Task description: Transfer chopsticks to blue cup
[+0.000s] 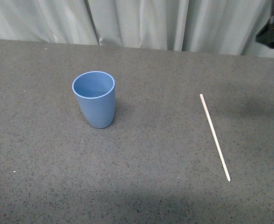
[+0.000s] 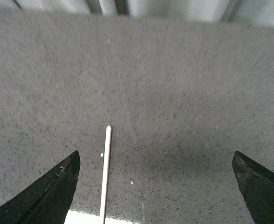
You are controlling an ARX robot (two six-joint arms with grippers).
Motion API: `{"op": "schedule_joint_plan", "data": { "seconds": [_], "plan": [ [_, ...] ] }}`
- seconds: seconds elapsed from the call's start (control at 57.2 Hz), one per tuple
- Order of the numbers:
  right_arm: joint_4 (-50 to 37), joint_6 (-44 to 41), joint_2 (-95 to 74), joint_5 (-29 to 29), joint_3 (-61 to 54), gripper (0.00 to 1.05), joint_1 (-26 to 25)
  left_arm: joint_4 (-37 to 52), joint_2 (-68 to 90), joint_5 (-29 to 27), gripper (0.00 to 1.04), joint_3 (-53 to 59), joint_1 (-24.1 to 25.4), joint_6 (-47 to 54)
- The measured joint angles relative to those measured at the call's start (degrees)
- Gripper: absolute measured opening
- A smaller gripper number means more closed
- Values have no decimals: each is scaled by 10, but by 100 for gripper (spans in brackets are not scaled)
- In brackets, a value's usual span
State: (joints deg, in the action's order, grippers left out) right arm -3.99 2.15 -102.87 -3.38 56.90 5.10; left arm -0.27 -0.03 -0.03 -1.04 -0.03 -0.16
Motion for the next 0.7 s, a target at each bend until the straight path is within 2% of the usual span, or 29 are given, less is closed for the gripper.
{"op": "schedule_joint_plan", "data": {
  "seconds": [0.245, 0.367, 0.699],
  "plan": [
    [160, 10, -152, -37, 125, 95, 34, 0, 0, 0, 98, 0, 0, 0],
    [248, 7, -213, -24, 202, 95, 53, 0, 0, 0, 98, 0, 0, 0],
    [325, 16, -311, 0, 317, 95, 67, 0, 0, 0, 98, 0, 0, 0]
  ]
}}
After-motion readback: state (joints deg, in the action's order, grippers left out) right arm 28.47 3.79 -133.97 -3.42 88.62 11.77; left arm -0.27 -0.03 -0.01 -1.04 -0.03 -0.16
